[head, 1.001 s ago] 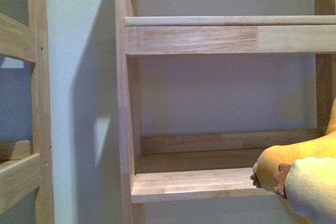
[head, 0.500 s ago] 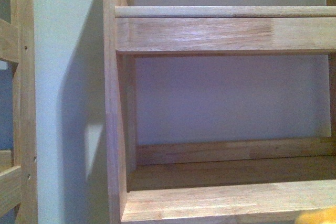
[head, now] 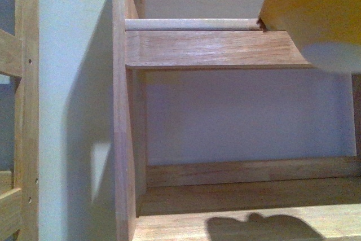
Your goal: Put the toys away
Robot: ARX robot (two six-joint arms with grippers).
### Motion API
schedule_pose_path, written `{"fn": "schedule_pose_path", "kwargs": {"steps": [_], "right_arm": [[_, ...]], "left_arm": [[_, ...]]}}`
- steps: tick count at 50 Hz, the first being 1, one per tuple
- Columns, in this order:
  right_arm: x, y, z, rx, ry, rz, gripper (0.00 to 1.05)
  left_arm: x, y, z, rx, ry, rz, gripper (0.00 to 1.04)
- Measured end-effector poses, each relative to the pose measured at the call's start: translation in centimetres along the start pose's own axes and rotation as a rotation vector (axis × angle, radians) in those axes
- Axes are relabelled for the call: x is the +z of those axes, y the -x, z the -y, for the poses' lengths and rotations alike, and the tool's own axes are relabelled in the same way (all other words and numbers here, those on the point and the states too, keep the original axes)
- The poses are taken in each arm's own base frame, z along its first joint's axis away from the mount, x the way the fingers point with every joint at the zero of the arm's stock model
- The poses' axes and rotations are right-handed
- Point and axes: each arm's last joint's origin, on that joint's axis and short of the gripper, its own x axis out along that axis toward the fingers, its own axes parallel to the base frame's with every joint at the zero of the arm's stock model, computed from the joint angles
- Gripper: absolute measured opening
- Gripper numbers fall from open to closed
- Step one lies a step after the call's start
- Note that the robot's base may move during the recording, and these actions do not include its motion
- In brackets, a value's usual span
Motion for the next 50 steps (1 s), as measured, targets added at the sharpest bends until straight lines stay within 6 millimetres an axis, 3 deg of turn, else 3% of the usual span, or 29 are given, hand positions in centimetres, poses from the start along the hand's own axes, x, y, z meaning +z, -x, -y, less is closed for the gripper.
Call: {"fn": "schedule_pose_path", "kwargs": {"steps": [2,9,18,24,36,50], "right_arm": [[0.7,-0.7,-0.1,0.002,0.004,0.008,0.07],[5.2,-6.7,-0.8,0.043,0.01,0.037,0.07],[7.7,-13.3,-1.6,0.072,-0.036,0.014,0.07],[7.9,-17.1,-1.8,0.085,-0.134,-0.04,0.07],[7.4,-22.4,-2.3,0.126,-0.33,-0.114,0.07],[6.9,-25.7,-1.7,0.144,-0.538,-0.178,0.07]], "left_arm": [[0.0,0.0,0.0,0.0,0.0,0.0,0.98],[0.0,0.0,0.0,0.0,0.0,0.0,0.98],[0.0,0.0,0.0,0.0,0.0,0.0,0.98],[0.0,0.0,0.0,0.0,0.0,0.0,0.98],[0.0,0.0,0.0,0.0,0.0,0.0,0.98],[0.0,0.0,0.0,0.0,0.0,0.0,0.98]]}}
